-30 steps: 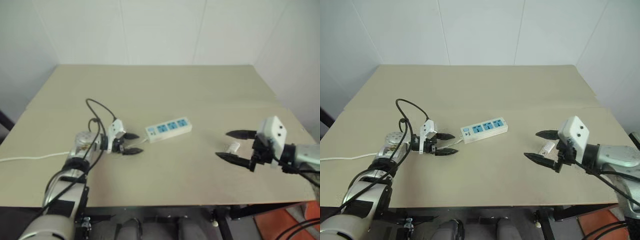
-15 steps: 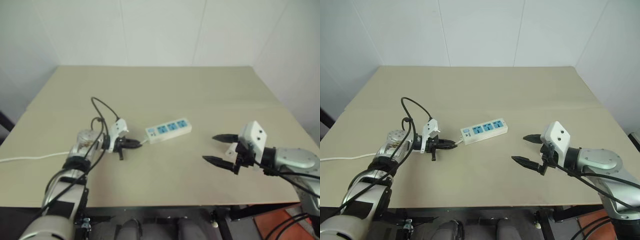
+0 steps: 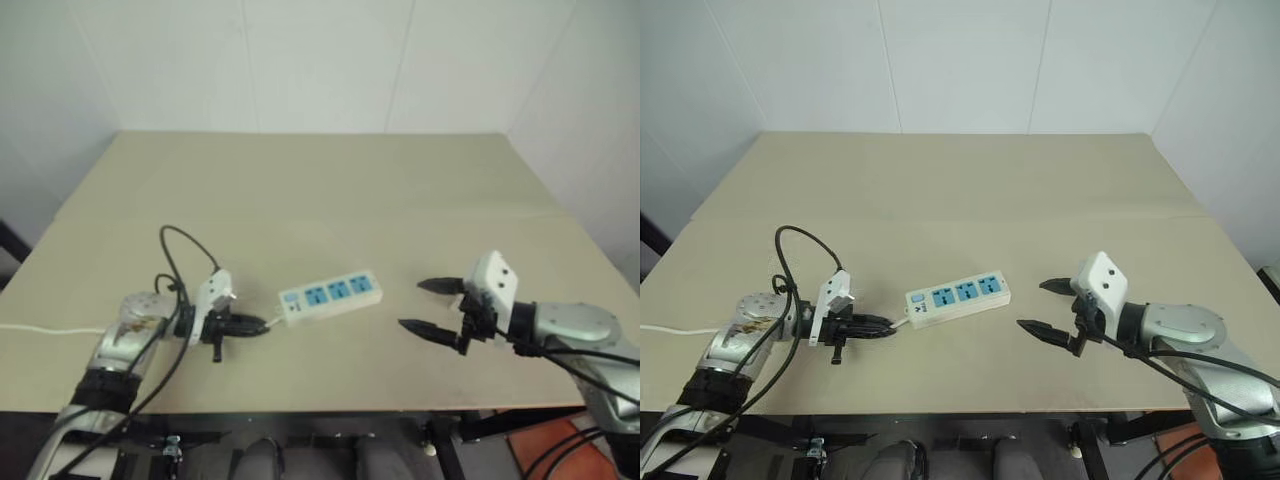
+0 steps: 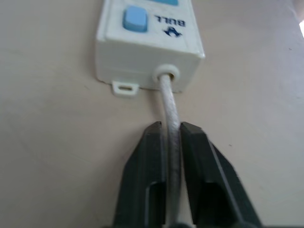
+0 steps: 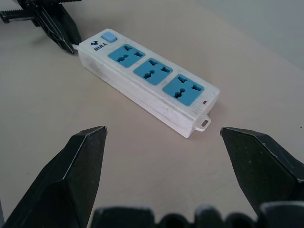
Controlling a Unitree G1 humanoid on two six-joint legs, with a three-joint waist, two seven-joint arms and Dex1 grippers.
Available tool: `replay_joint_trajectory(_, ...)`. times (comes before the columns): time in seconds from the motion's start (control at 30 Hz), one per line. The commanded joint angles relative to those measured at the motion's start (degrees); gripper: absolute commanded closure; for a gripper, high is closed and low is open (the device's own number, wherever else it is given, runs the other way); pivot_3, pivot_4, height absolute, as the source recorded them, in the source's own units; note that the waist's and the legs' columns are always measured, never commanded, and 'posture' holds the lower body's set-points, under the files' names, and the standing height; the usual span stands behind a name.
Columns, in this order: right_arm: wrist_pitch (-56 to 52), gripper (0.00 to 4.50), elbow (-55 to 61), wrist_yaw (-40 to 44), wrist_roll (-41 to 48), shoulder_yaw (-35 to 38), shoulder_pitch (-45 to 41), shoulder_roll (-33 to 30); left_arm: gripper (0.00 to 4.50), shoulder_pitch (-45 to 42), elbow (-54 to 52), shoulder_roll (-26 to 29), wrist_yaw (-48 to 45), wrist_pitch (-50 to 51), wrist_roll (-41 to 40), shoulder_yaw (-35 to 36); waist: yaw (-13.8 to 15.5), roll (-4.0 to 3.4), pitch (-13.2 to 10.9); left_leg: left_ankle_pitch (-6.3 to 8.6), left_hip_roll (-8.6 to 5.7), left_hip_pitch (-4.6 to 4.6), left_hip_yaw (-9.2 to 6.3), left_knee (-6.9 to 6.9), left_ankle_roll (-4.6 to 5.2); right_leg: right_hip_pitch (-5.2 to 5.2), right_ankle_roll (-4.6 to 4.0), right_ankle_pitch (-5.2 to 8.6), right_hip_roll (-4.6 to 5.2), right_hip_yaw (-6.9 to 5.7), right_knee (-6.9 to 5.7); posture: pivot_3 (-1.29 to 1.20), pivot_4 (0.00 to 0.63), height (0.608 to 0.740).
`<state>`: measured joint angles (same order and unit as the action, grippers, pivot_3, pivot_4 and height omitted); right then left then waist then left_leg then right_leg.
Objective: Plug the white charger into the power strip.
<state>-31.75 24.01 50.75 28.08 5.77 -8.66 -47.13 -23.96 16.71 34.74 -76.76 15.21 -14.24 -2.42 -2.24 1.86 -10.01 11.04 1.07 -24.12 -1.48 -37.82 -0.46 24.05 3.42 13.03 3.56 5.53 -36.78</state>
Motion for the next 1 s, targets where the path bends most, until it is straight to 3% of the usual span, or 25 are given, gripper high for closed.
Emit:
replay_joint_trajectory(0.03,1.77,0.0,0.38,-0.35,-0.39,0.97,-1.15,0.43,2.67,1.23,1.85,-3.77,-1.22,-7.18,-6.34,4.96,-0.01,0.01,0.0,0.0,0.01,-0.02,0.0,0.0,0.0,0.01,-0.02,-0.01,0.0,0.0,0.01,0.0,0.15,0.74)
replay_joint_trajectory(0.3,2.4,0.0,3.07,-0.56,-0.12,3.15,1.07,0.33,0.05,-0.6,6.36,-8.03,-4.21,-14.58,-11.48,8.27,-0.07,0.02,0.0,0.0,-0.01,-0.04,-0.01,0.0,0.0,0.01,-0.18,-0.11,0.0,0.0,0.02,0.0,0.15,0.74)
replay_joint_trajectory(0.47,2.5,0.0,4.24,-0.64,0.03,4.53,1.93,0.14,0.05,-3.8,12.57,-11.56,-2.79,-22.12,-9.46,8.1,0.15,0.03,0.01,0.0,-0.02,-0.04,-0.02,-0.01,0.0,-0.01,-0.04,-0.05,0.0,0.0,0.04,0.0,0.15,0.74)
replay_joint_trajectory(1.0,0.88,0.0,6.93,-2.6,-0.26,7.72,4.79,-0.56,0.05,-6.89,23.86,-13.68,-6.84,-27.21,-4.59,3.43,-0.03,0.04,0.02,0.0,-0.03,-0.06,-0.02,-0.01,0.0,-0.01,-0.03,-0.05,0.0,0.0,0.07,0.0,0.15,0.74)
